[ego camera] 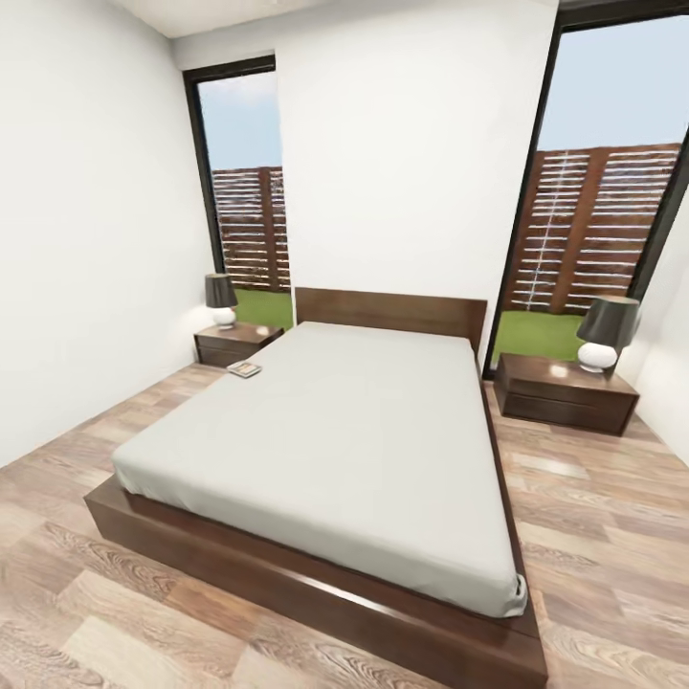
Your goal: In the bedroom, move the book from the bed onto either nightstand, and place the two sandals side by side next to the bed.
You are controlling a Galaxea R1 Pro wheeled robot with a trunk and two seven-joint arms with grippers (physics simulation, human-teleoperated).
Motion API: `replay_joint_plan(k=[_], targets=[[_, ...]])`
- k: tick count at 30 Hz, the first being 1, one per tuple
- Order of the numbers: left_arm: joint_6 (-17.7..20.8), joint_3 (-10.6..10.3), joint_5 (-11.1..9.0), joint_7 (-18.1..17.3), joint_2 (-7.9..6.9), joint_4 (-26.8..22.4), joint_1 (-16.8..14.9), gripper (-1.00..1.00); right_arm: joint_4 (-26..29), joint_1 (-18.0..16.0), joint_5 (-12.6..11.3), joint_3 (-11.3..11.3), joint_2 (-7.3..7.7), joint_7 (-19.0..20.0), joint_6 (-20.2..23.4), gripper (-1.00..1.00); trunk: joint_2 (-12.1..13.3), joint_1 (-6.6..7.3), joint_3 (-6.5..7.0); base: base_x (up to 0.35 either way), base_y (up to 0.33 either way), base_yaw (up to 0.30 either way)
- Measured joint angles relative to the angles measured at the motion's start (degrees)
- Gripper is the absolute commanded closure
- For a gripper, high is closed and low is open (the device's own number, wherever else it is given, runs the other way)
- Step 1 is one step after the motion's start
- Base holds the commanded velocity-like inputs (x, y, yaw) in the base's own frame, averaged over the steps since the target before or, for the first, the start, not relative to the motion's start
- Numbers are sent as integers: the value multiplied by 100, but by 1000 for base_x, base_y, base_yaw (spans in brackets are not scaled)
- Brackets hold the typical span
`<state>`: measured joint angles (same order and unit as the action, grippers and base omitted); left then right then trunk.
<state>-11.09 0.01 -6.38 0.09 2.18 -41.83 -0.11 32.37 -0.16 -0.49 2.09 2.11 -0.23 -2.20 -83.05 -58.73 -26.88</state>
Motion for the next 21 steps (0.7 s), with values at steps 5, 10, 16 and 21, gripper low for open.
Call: replay_joint_plan(k=[5, 10, 16, 21], targets=[[2, 0, -1, 0, 0, 1, 0, -100, -1, 0, -1, -1, 0, 0, 0, -100, 0, 0, 0, 0, 0, 294], [-1, 0, -2, -1, 0, 0, -2, -100, -1, 0, 1, -2, 0, 0, 0, -100, 0, 0, 0, 0, 0, 294], [3, 0, -2, -1, 0, 1, -2, -100, -8, 0, 1, -2, 0, 0, 0, -100, 0, 0, 0, 0, 0, 294], [3, 0, -3, -2, 0, 1, -1, -100, -9, 0, 1, -2, -3, 0, -4, -100, 0, 0, 0, 0, 0, 294]])
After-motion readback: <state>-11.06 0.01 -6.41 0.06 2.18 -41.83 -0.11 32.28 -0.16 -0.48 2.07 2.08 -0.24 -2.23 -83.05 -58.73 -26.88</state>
